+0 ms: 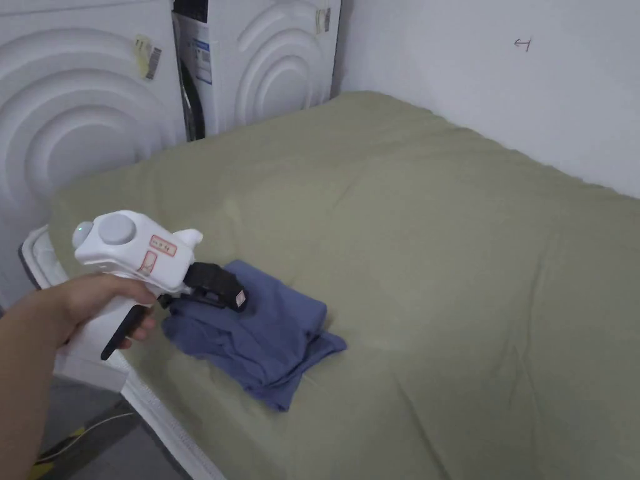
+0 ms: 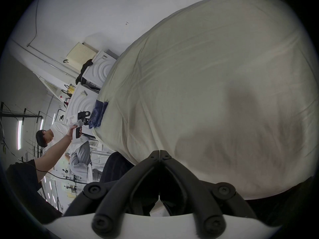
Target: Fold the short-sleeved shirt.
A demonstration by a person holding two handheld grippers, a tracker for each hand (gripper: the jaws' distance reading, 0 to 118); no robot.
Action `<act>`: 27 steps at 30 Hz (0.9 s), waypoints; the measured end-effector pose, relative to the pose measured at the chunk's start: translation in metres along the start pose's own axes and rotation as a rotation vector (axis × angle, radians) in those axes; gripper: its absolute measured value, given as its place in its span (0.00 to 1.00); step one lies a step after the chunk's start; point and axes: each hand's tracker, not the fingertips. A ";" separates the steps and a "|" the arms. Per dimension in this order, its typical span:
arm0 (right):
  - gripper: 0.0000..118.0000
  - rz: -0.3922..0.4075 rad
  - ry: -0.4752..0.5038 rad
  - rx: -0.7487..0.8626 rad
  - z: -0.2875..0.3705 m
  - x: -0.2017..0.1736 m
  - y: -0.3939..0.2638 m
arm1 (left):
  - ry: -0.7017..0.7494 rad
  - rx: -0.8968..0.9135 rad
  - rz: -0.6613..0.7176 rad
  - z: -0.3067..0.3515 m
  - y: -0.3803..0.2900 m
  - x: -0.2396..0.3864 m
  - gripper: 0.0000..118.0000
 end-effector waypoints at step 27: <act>0.01 0.586 -0.593 1.017 0.239 -0.120 0.127 | 0.173 0.958 -0.702 0.048 -0.190 0.549 0.09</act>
